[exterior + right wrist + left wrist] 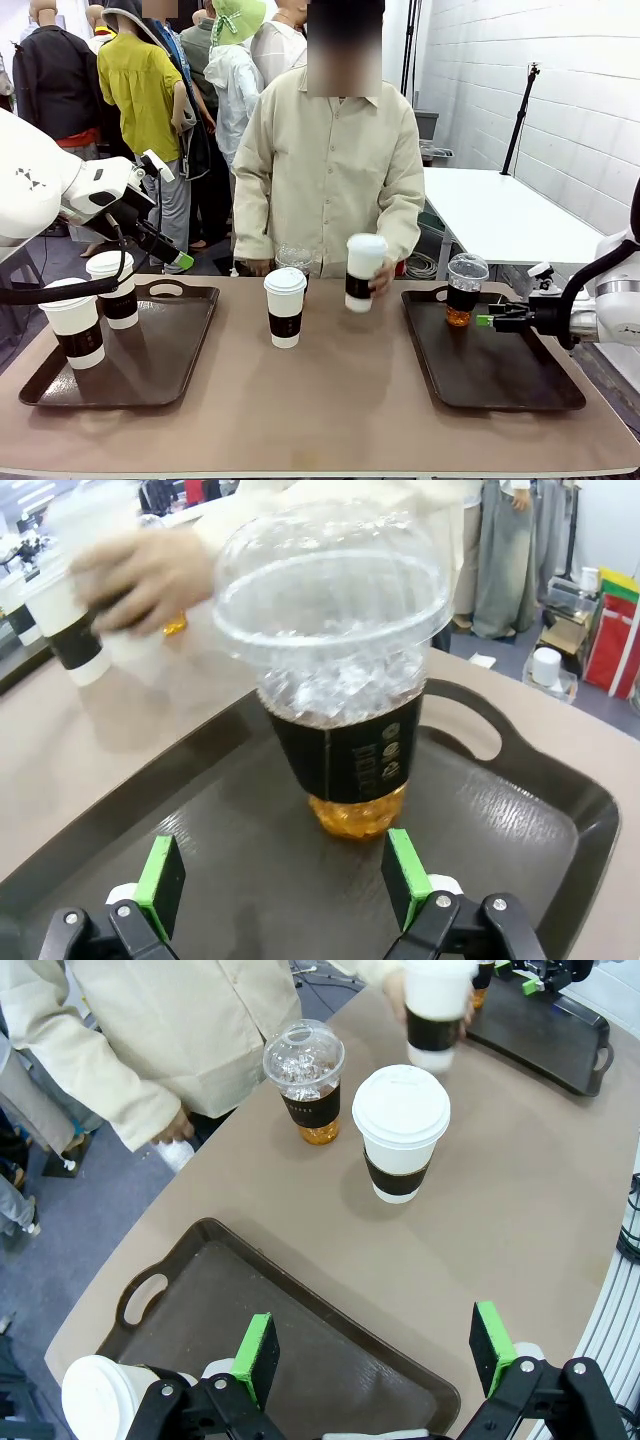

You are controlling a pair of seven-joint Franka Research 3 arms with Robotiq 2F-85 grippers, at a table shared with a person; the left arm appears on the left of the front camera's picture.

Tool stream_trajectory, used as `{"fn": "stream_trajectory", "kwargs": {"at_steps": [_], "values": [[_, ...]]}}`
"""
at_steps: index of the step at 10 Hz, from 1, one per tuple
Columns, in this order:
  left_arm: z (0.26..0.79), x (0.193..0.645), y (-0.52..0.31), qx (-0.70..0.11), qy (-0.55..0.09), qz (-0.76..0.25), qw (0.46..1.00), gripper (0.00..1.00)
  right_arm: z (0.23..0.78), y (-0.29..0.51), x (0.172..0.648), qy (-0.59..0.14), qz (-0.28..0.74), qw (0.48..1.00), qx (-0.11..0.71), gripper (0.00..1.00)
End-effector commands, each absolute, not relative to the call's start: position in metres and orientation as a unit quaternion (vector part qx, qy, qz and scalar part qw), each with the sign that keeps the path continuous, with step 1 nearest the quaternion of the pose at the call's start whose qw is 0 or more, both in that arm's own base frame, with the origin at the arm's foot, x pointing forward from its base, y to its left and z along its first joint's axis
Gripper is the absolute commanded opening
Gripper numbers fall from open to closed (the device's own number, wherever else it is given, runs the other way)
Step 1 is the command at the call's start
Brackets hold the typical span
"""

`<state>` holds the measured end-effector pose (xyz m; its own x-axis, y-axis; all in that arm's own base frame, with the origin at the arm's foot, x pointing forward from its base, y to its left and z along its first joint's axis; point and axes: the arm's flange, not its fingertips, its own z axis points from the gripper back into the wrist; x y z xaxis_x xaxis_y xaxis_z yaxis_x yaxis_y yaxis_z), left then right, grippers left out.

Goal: Distribute the coffee onto the tray.
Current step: Pick up another iced Americano from the middle of the table and place it on the right Handle tray.

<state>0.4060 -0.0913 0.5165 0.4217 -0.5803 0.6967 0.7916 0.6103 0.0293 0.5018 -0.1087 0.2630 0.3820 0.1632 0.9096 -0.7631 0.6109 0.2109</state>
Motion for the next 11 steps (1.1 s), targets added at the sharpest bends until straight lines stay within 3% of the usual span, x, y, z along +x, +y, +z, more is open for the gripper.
{"fn": "stream_trajectory", "kwargs": {"at_steps": [1, 7, 11], "values": [[0.515, 0.407, -0.09, -0.163, -0.345, -0.413, 0.827, 1.0, 0.269, -0.104, 0.48, -0.449, 0.312, 0.768, 0.334, 1.0], [0.515, 0.407, -0.09, -0.163, -0.345, -0.413, 0.827, 1.0, 0.281, -0.065, 0.439, -0.411, 0.384, 0.734, 0.381, 1.0], [0.515, 0.407, -0.09, -0.163, -0.345, -0.413, 0.827, 1.0, 0.279, -0.031, 0.438, -0.423, 0.451, 0.675, 0.403, 1.0]]}}
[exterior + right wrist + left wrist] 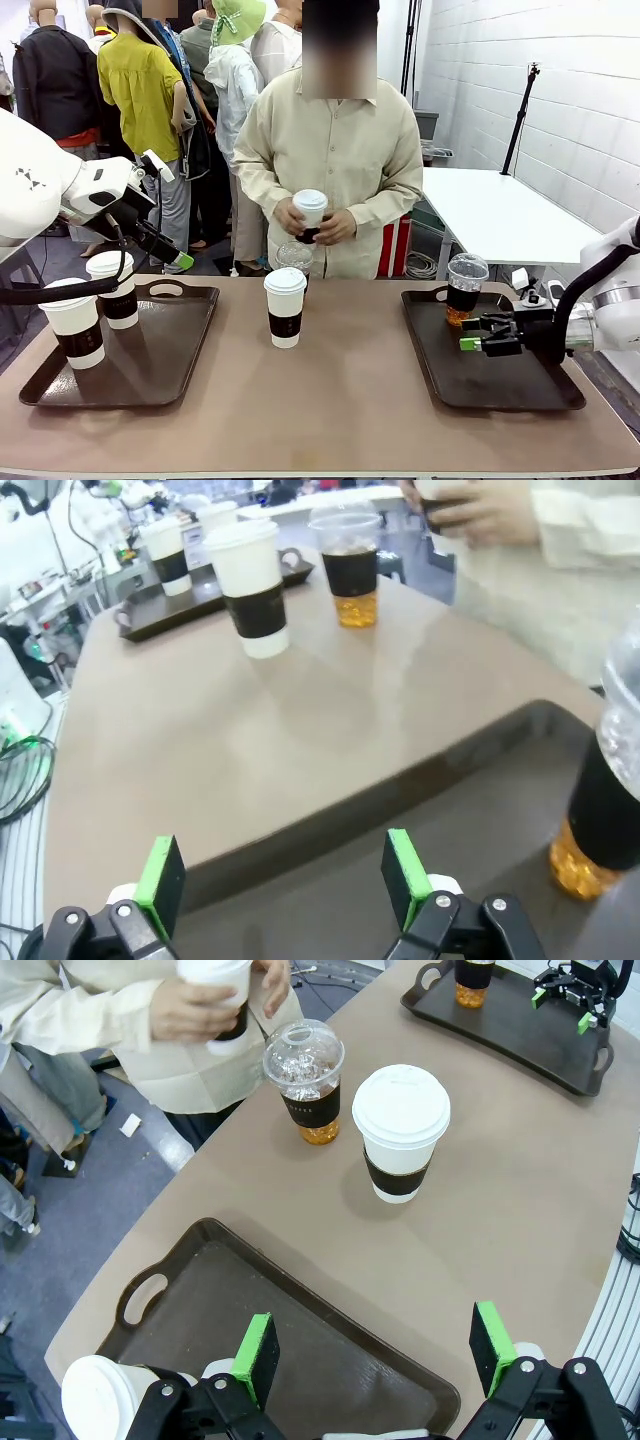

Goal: Distribute the coffee onto the tray.
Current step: Pick up another iced Americano from the middle of the table and place it on the right Handle tray.

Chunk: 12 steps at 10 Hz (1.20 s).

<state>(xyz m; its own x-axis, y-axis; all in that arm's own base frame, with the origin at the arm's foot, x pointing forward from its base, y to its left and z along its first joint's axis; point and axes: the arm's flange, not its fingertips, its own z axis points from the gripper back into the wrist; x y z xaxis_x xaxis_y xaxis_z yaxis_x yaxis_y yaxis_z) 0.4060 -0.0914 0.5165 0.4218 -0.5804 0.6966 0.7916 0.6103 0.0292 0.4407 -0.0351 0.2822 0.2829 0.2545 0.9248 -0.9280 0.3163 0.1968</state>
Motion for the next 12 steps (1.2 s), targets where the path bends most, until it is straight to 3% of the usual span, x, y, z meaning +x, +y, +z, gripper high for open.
{"fn": "stream_trajectory", "kwargs": {"at_steps": [1, 5, 12], "values": [[0.515, 0.407, -0.09, -0.163, -0.345, -0.413, 0.827, 1.0, 0.278, -0.023, 0.439, -0.421, 0.463, 0.667, 0.404, 1.0], [0.515, 0.407, -0.09, -0.163, -0.345, -0.413, 0.827, 1.0, 0.273, 0.008, 0.452, -0.438, 0.503, 0.627, 0.402, 1.0], [0.515, 0.407, -0.09, -0.163, -0.345, -0.413, 0.827, 1.0, 0.277, 0.011, 0.451, -0.428, 0.504, 0.633, 0.402, 1.0]]}}
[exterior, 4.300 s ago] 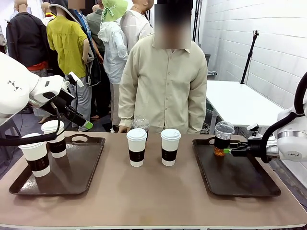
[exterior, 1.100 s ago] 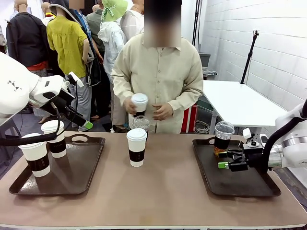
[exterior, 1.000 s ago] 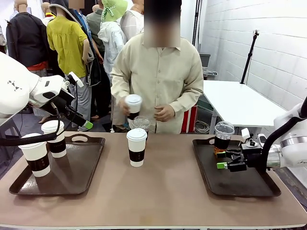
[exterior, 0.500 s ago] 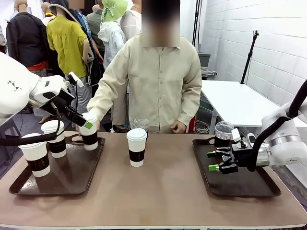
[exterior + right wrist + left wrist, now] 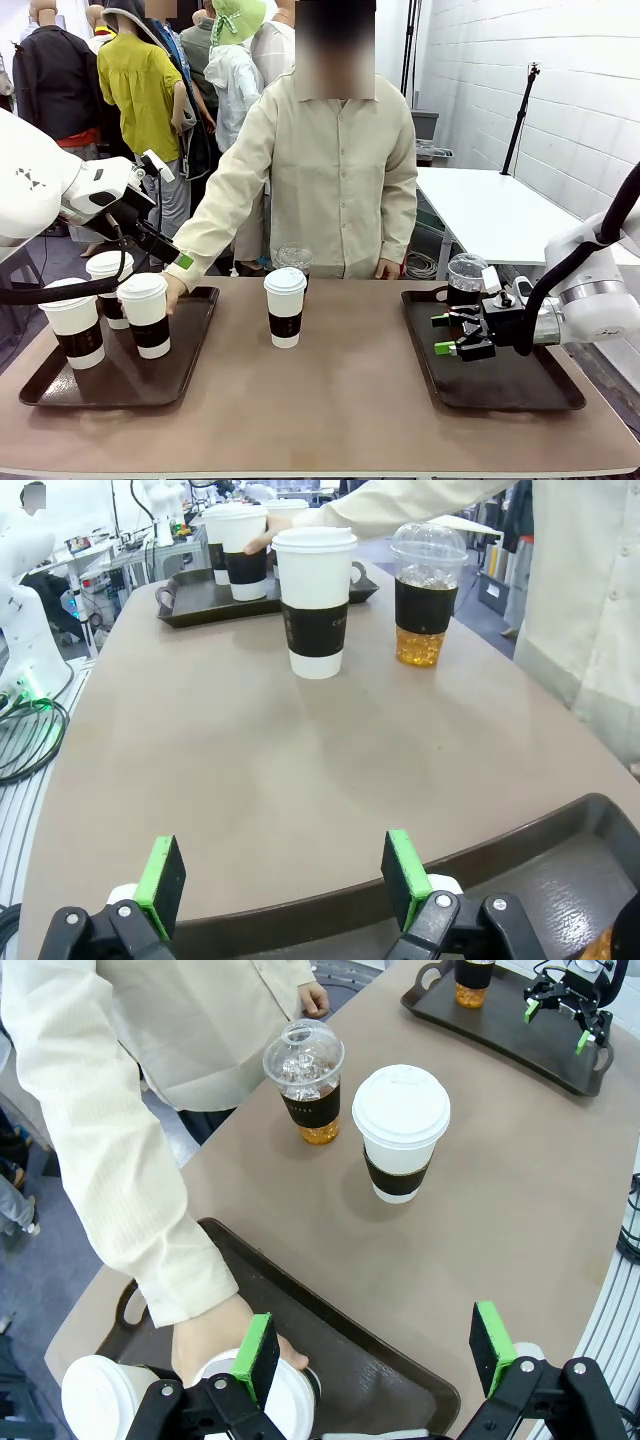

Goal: Distribute the coffee onto the tray.
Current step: Pick up another iced Americano from the middle of the table and place it on the right Handle tray.

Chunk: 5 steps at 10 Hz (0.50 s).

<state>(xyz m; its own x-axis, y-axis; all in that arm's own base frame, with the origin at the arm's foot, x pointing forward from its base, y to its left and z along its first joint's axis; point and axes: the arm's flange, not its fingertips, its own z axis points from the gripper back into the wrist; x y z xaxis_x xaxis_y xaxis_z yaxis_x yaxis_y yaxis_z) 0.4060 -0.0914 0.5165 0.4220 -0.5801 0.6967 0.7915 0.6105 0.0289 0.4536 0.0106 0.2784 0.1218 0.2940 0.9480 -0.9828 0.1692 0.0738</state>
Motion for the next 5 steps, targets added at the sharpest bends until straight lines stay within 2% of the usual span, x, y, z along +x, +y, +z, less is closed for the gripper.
{"fn": "stream_trajectory", "kwargs": {"at_steps": [1, 5], "values": [[0.5149, 0.4072, -0.0897, -0.163, -0.345, -0.413, 0.827, 1.0, 0.2773, 0.0115, 0.4507, -0.428, 0.504, 0.633, 0.402, 1.0], [0.5149, 0.4072, -0.0897, -0.163, -0.345, -0.413, 0.827, 1.0, 0.2773, 0.0115, 0.4507, -0.428, 0.504, 0.633, 0.402, 1.0]]}}
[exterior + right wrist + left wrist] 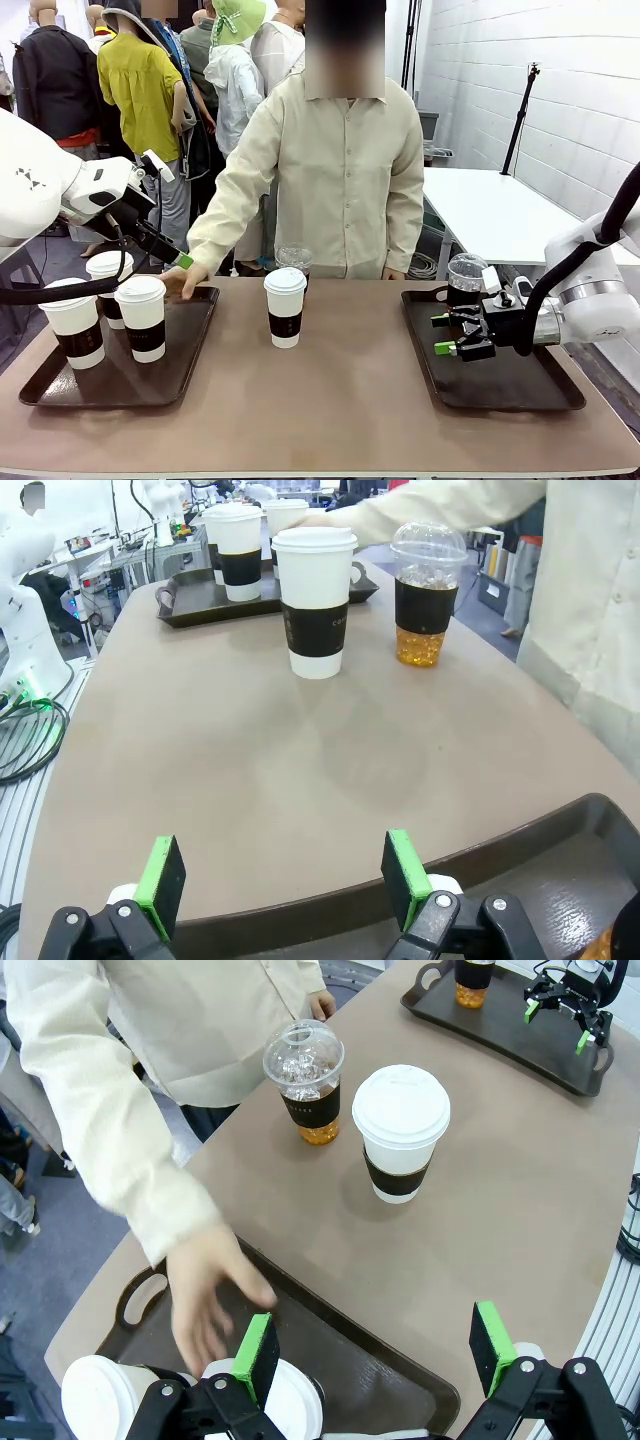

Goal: Distribute the coffee onto the tray.
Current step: Pick up another iced Americano from the middle of the table and place it on the right Handle tray.

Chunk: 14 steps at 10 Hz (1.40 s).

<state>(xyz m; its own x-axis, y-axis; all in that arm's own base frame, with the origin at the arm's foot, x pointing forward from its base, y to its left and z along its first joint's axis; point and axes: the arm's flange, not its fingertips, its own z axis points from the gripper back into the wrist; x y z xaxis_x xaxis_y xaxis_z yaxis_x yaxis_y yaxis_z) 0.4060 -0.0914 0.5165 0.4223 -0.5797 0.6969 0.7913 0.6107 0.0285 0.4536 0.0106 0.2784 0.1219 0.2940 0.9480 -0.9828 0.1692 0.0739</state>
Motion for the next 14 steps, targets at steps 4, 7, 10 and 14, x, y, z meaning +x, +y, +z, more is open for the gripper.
{"fn": "stream_trajectory", "kwargs": {"at_steps": [4, 7, 10, 14], "values": [[0.515, 0.407, -0.09, -0.163, -0.345, -0.413, 0.827, 1.0, 0.28, 0.017, 0.457, -0.435, 0.501, 0.631, 0.403, 1.0], [0.515, 0.407, -0.09, -0.163, -0.345, -0.413, 0.827, 1.0, 0.284, 0.037, 0.467, -0.439, 0.499, 0.628, 0.405, 1.0], [0.515, 0.407, -0.09, -0.163, -0.345, -0.413, 0.827, 1.0, 0.285, 0.059, 0.481, -0.432, 0.507, 0.623, 0.41, 1.0], [0.515, 0.407, -0.09, -0.163, -0.345, -0.413, 0.827, 1.0, 0.287, 0.097, 0.504, -0.429, 0.525, 0.611, 0.409, 1.0]]}}
